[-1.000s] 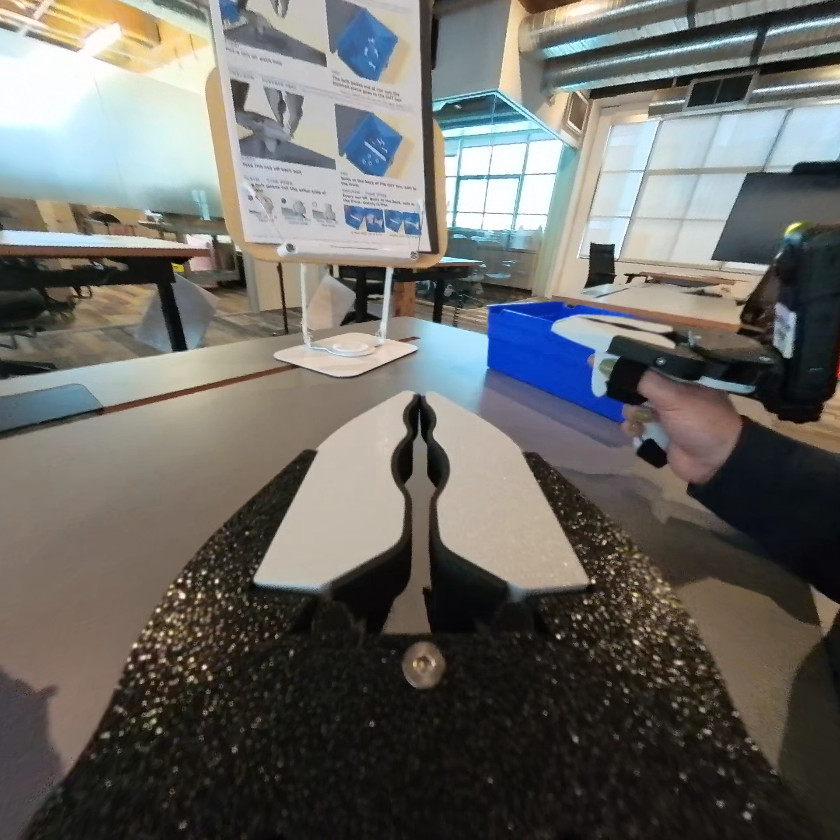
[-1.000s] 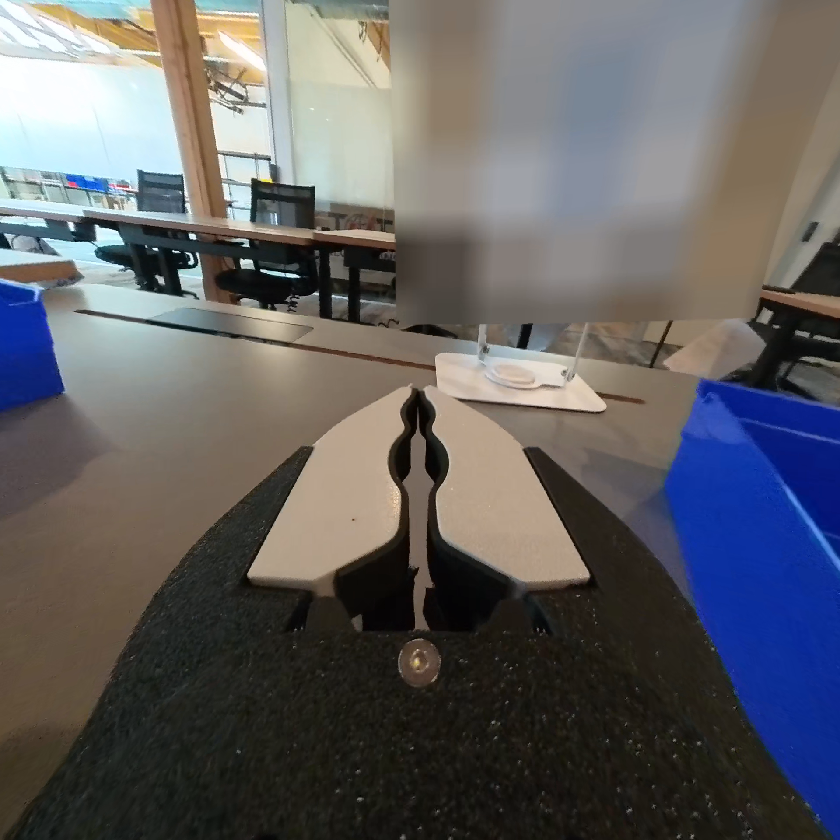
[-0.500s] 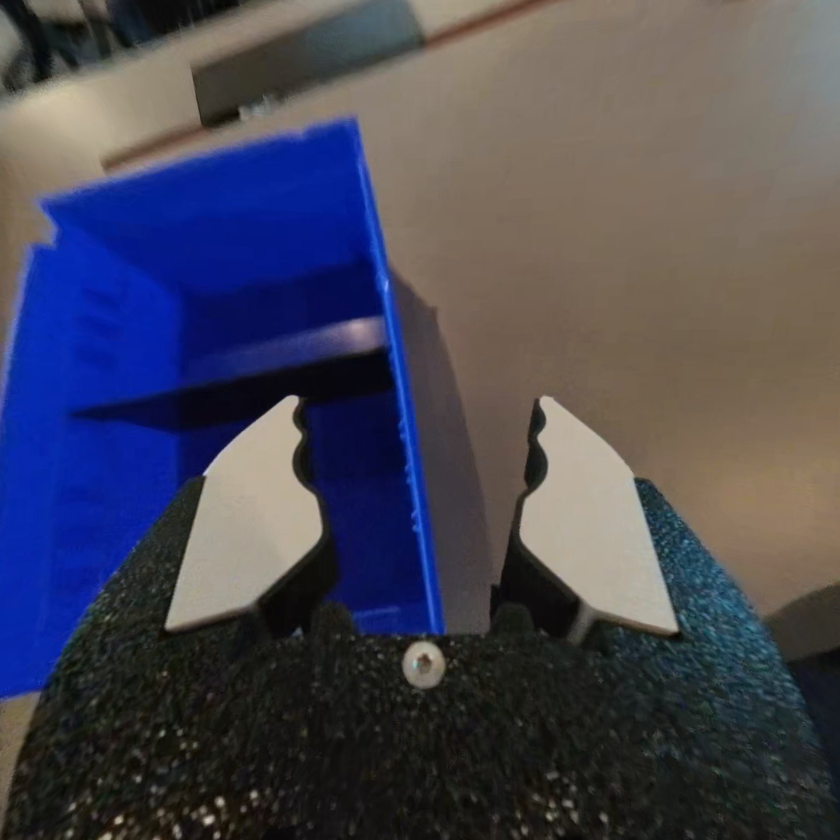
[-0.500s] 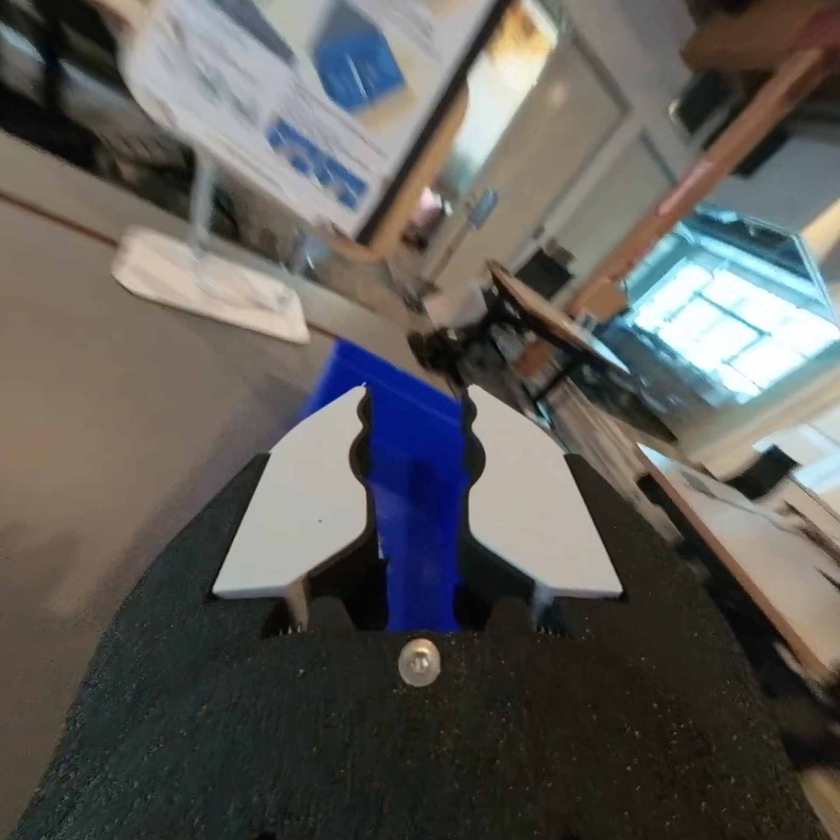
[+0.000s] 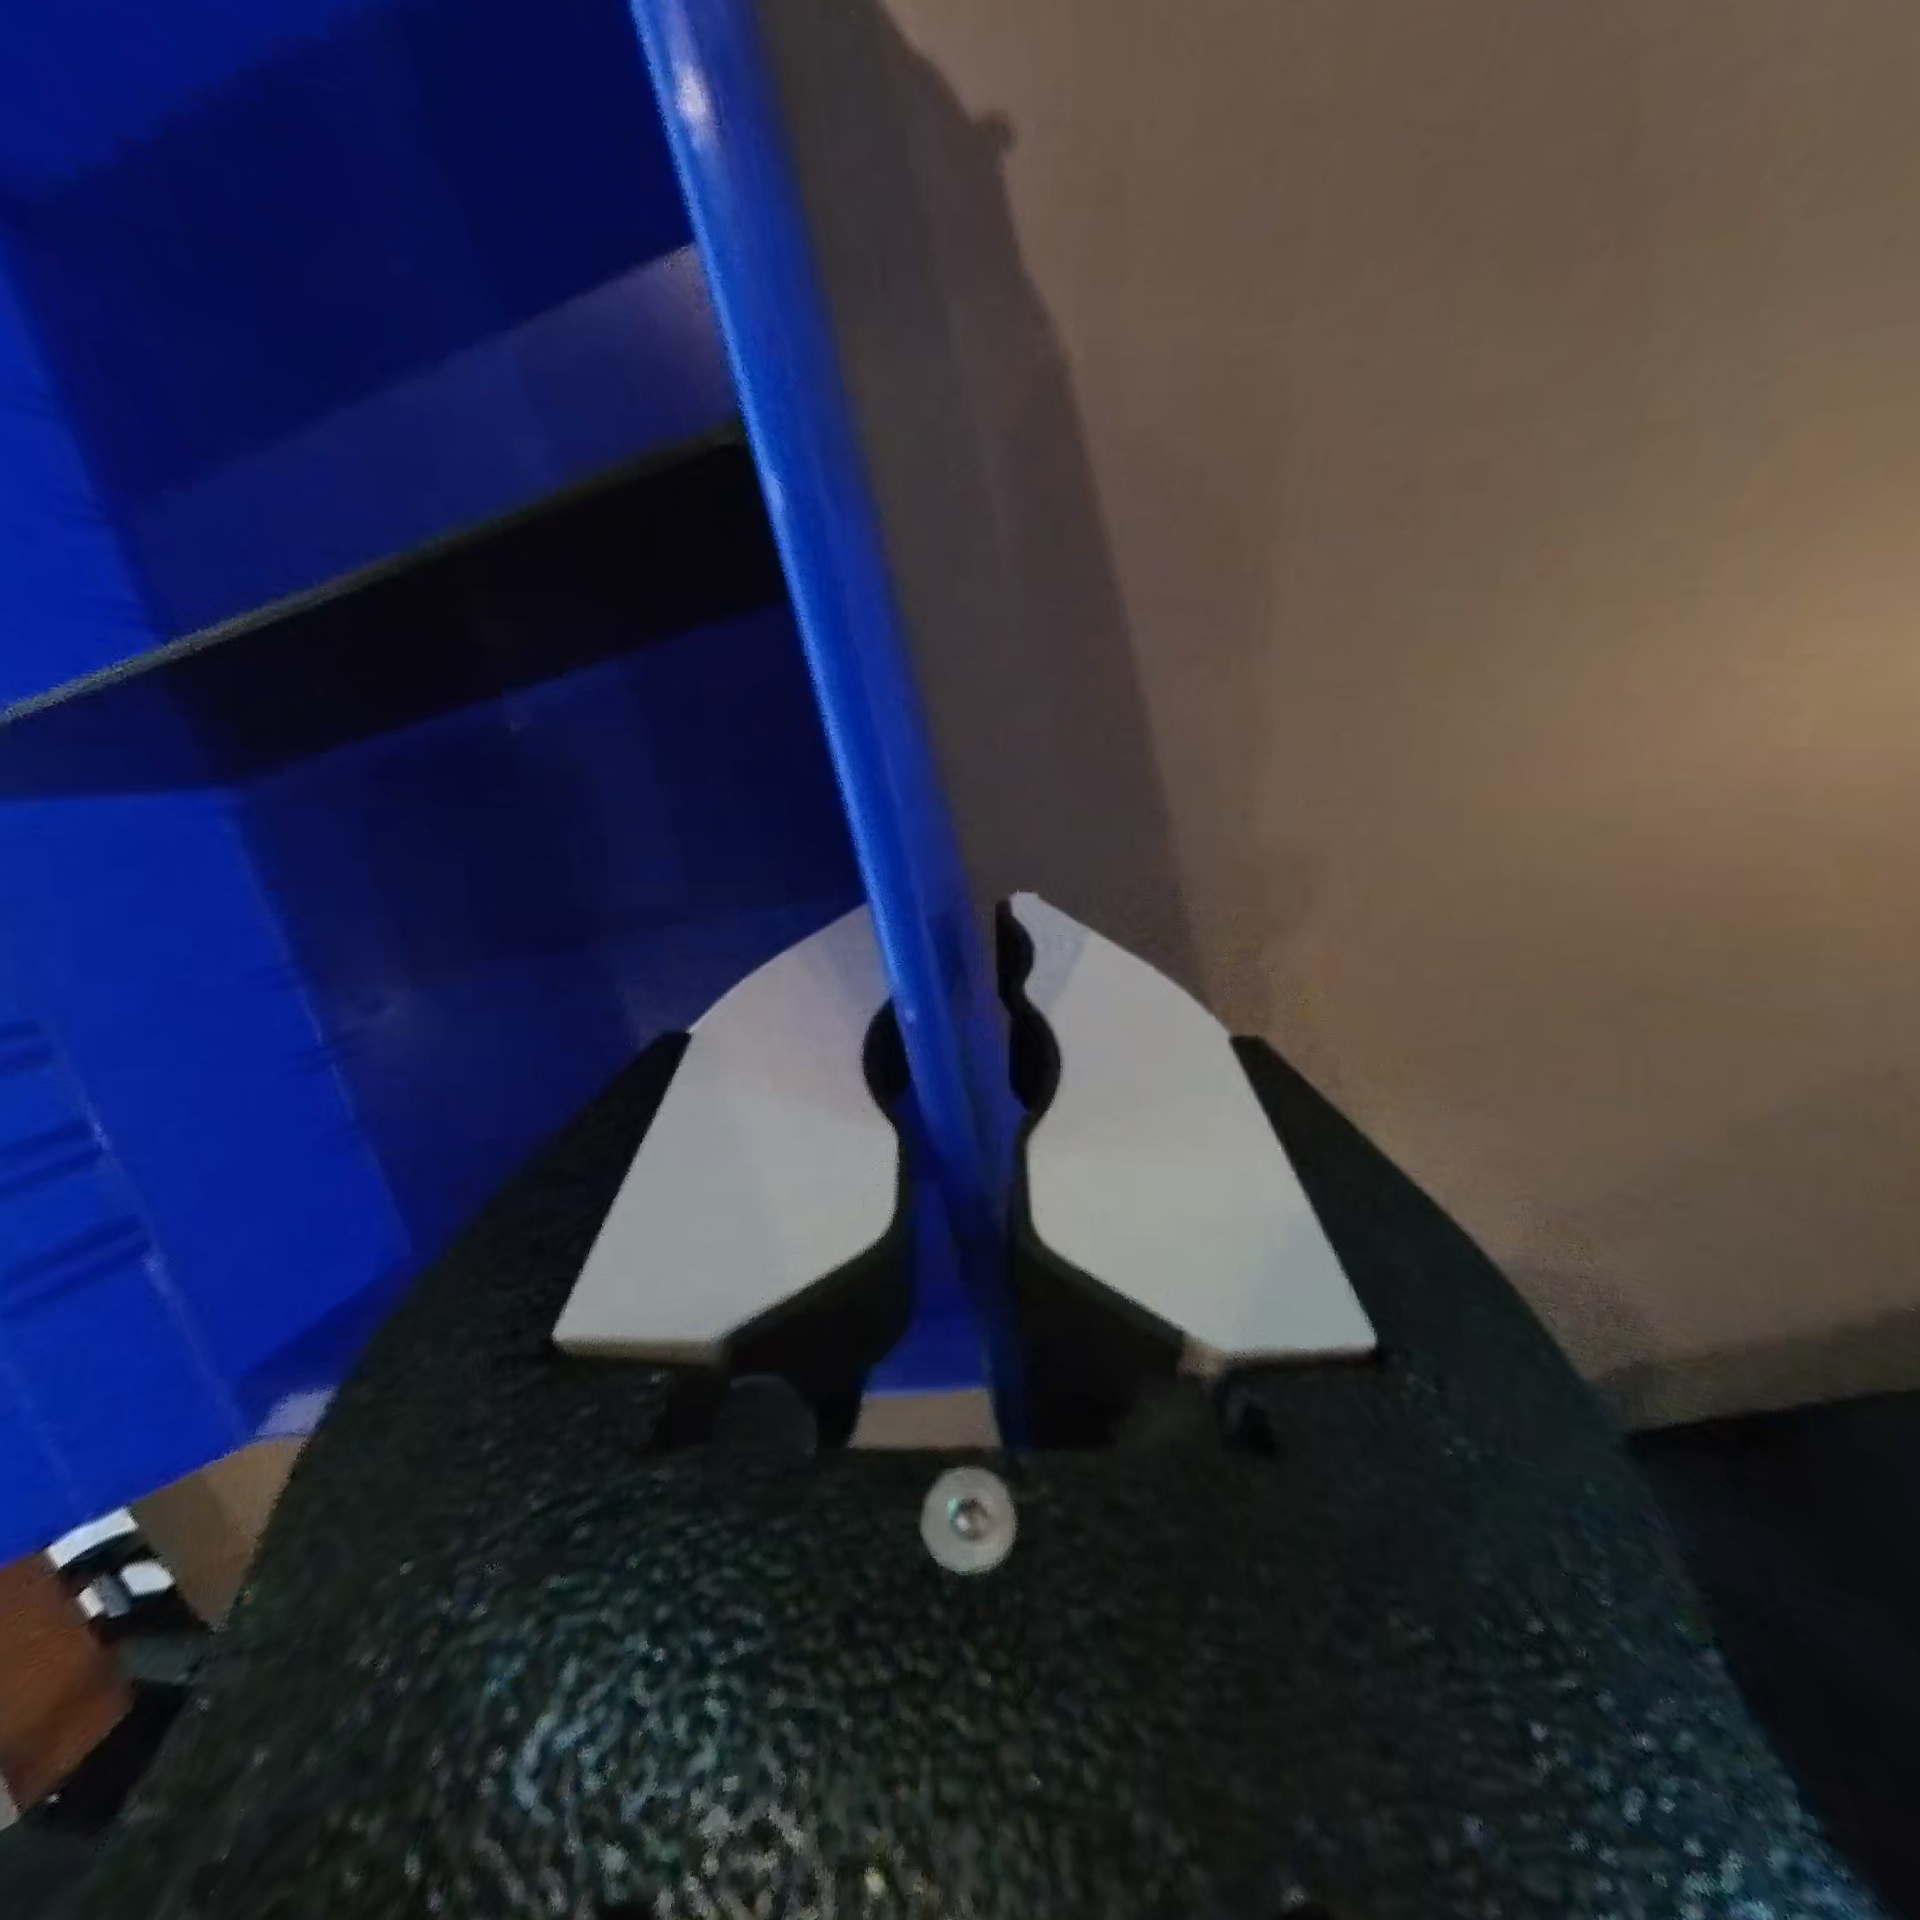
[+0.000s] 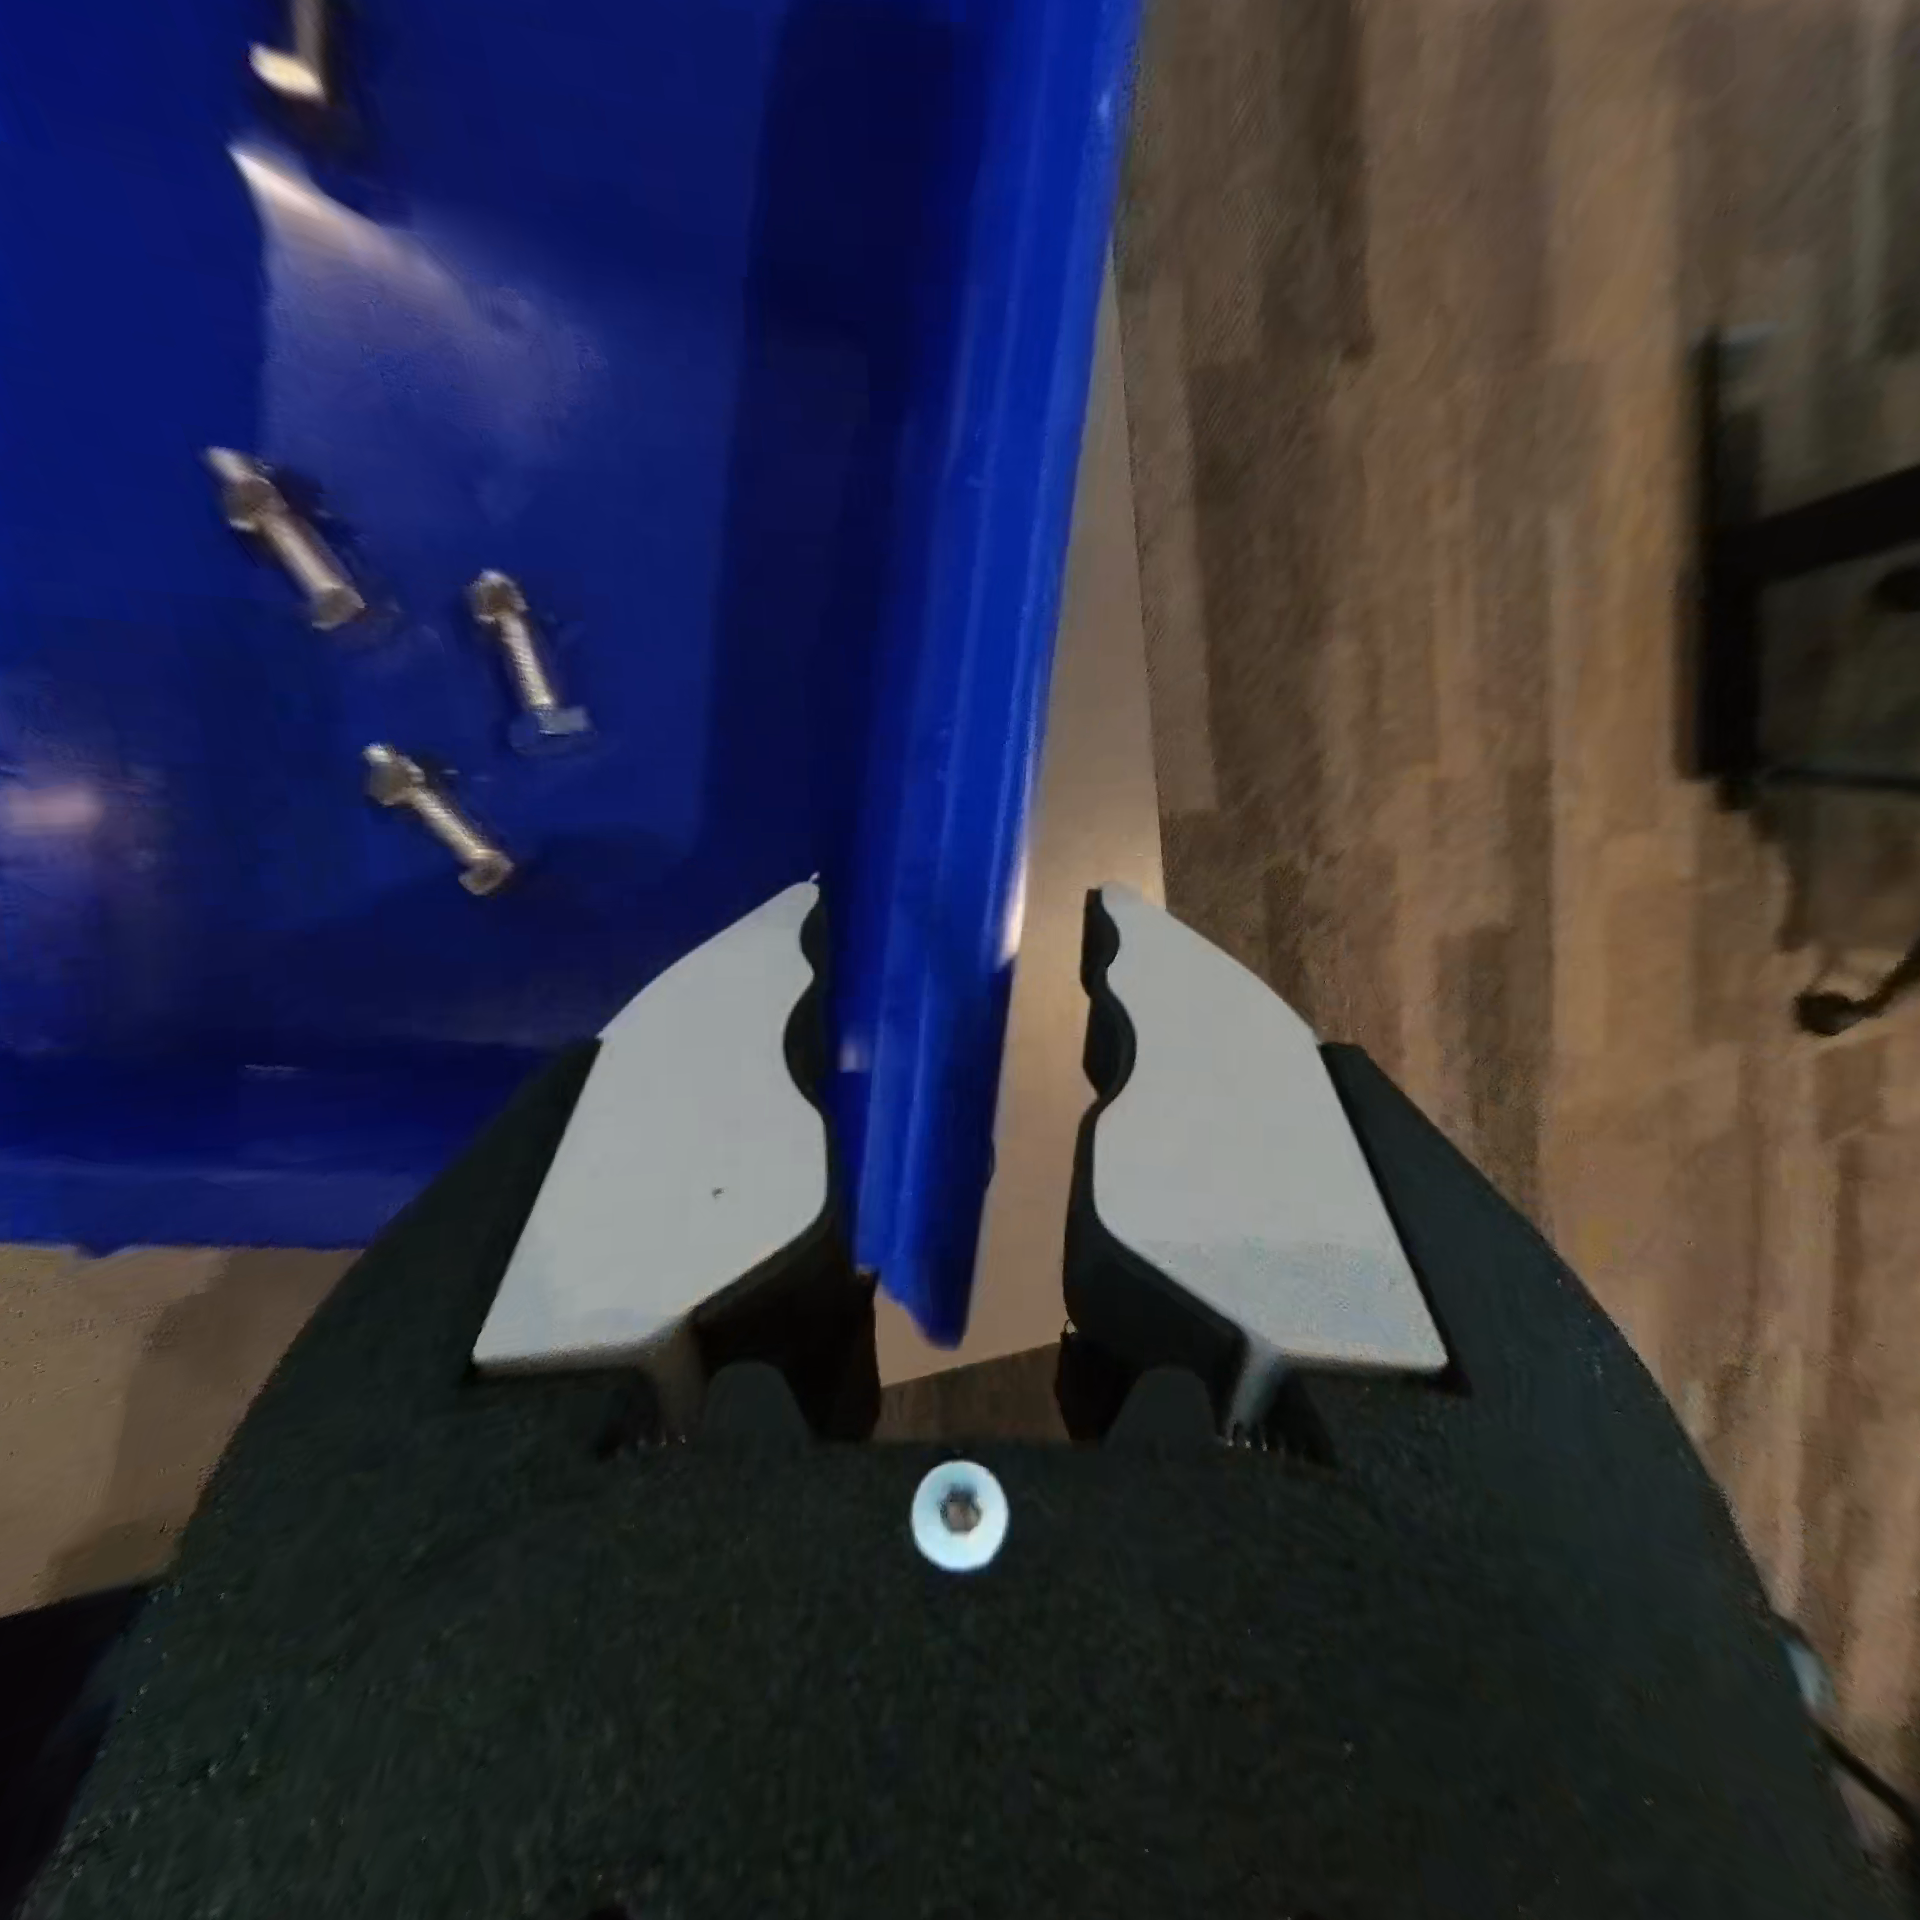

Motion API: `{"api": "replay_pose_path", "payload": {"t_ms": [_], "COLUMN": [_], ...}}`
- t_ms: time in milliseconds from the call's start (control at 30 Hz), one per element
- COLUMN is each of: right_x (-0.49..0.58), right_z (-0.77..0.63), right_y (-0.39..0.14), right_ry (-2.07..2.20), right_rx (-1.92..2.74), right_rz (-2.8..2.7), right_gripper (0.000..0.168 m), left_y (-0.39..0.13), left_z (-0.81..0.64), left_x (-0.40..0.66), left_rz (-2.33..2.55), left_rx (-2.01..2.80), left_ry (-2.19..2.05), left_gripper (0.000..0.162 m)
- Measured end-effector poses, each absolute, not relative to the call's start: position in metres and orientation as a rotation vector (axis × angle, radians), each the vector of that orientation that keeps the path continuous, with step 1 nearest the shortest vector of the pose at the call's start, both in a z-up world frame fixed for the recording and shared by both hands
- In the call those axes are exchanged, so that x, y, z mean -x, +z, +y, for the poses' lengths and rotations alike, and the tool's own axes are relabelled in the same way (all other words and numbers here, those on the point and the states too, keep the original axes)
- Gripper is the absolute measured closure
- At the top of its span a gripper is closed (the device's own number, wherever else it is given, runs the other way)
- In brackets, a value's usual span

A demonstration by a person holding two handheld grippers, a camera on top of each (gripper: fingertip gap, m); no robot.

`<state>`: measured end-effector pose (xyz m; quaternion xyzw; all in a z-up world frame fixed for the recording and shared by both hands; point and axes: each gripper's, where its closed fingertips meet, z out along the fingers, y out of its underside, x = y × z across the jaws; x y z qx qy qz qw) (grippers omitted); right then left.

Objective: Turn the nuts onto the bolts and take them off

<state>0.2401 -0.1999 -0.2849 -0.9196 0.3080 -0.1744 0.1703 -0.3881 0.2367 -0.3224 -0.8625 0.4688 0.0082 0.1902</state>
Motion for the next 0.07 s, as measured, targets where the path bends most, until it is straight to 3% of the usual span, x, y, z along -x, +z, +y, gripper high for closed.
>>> {"api": "replay_pose_path", "payload": {"t_ms": [33, 67], "right_x": [-0.2449, -0.247], "right_z": [-0.2019, -0.2019], "right_y": [-0.2912, -0.2973], "right_ry": [-0.483, -0.45], "right_rx": [2.64, 2.664], "right_rz": [0.885, 0.882], "right_gripper": [0.128, 0.136], "left_y": [-0.3223, -0.3223], "left_z": [0.2371, 0.238], "left_x": [0.3885, 0.3903], "left_rz": [1.323, 1.335], "left_rx": [2.421, 2.414], "left_ry": [0.026, 0.04], "left_gripper": [0.15, 0.151]}}
